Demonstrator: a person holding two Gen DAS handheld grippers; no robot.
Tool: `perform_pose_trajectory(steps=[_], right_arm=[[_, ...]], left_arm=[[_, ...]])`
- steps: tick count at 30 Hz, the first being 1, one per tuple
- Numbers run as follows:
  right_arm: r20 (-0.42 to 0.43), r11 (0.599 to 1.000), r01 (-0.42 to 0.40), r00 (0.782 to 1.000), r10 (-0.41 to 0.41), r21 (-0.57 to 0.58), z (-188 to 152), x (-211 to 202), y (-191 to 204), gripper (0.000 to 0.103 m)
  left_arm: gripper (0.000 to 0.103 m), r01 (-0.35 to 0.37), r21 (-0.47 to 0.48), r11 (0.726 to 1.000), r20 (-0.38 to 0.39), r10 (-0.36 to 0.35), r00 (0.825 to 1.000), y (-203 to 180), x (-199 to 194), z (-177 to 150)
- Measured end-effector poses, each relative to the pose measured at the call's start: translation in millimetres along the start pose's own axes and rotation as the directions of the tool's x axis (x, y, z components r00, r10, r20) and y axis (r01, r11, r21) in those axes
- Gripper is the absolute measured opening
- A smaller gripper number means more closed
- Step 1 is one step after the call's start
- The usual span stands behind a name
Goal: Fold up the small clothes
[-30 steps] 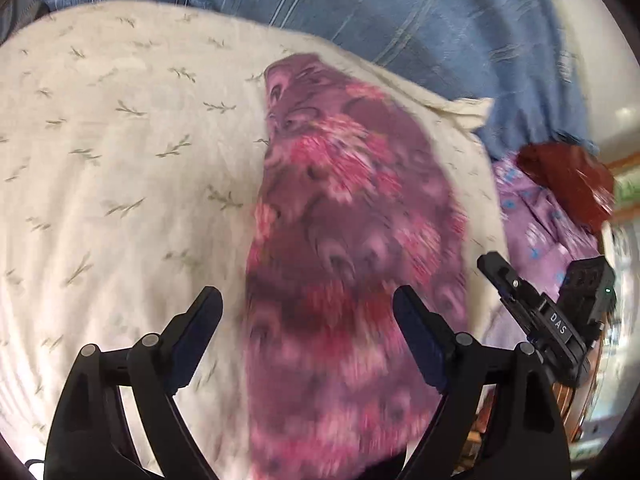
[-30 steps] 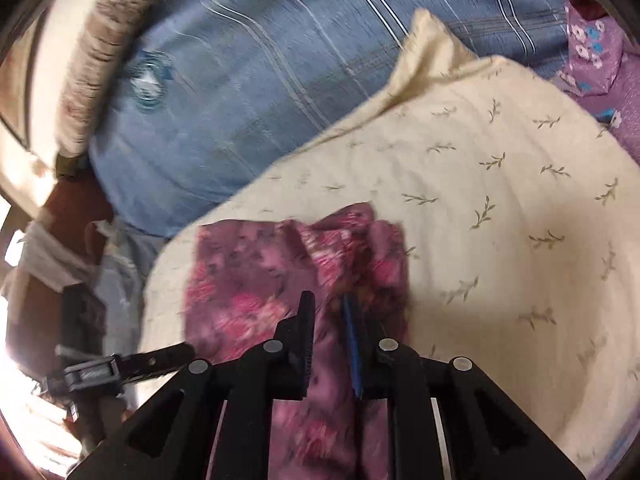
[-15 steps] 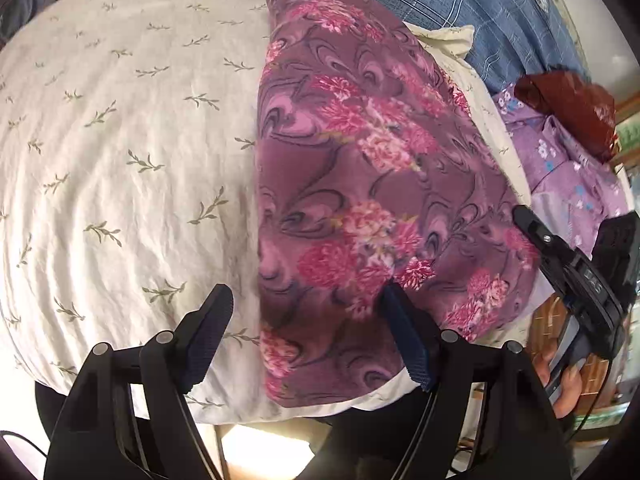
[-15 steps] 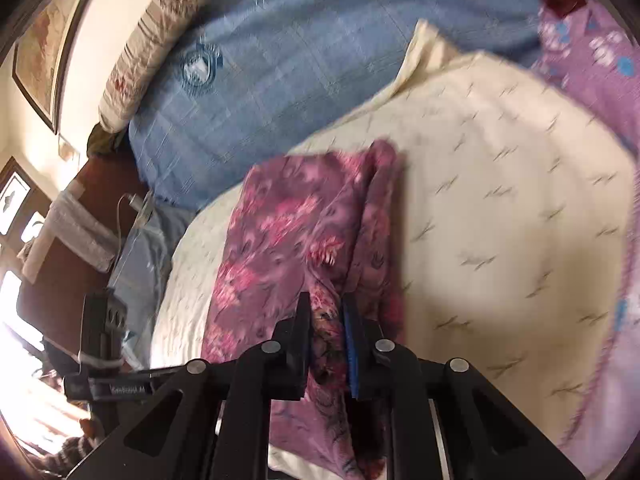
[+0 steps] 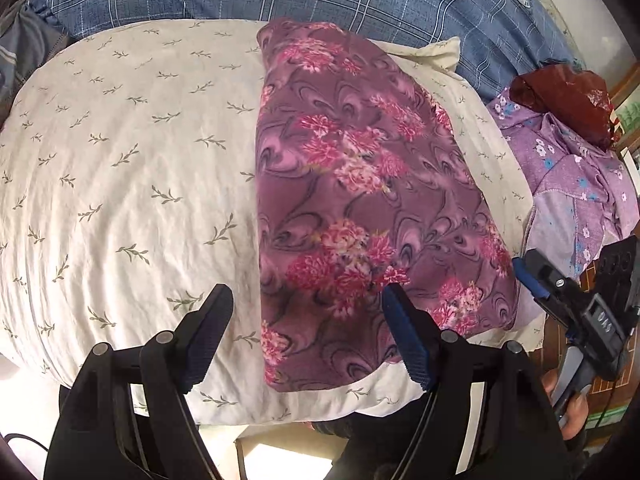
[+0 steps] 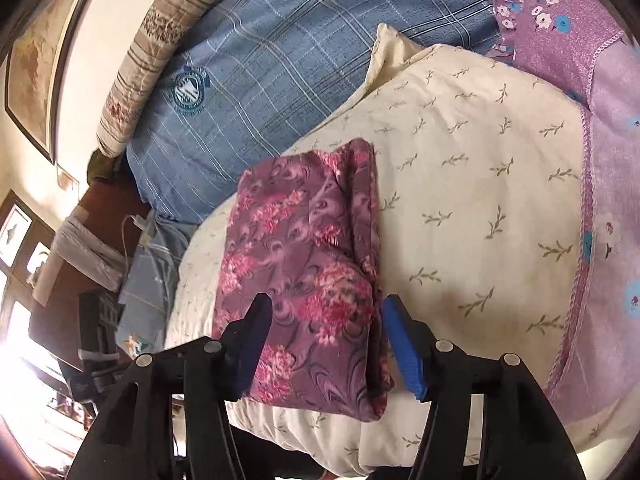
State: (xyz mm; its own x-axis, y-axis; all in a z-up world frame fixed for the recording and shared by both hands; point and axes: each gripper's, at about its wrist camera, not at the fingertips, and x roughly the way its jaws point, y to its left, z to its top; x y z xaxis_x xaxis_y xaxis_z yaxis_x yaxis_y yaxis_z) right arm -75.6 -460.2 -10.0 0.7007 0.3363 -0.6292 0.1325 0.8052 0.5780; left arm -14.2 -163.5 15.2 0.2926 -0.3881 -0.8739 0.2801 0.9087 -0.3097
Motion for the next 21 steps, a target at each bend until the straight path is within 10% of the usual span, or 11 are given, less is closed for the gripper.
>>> perform_pose_trajectory(steps=[3, 7, 21], right_arm=[[-0.048, 0.999, 0.052, 0.997, -0.053, -0.013, -10.9, 10.8, -2.2, 0.055], [-0.061, 0.996, 0.057, 0.996, -0.061, -0.062, -15.6, 12.0, 4.6, 0.01], [-0.077, 0.985, 0.155, 0.984, -0.161, -0.079, -9.9, 15.5, -8.4, 0.026]], left_arm=[[0.076, -0.015, 0.016, 1.0, 0.003, 0.015, 1.0, -7.3, 4.5, 0.6], [0.076, -0.036, 0.035, 0.999, 0.027, 0.036, 0.999, -10.2, 1.6, 1.3], [0.078, -0.07, 0.019, 0.997, -0.047, 0.071, 0.996, 2.8, 27.7, 9.2]])
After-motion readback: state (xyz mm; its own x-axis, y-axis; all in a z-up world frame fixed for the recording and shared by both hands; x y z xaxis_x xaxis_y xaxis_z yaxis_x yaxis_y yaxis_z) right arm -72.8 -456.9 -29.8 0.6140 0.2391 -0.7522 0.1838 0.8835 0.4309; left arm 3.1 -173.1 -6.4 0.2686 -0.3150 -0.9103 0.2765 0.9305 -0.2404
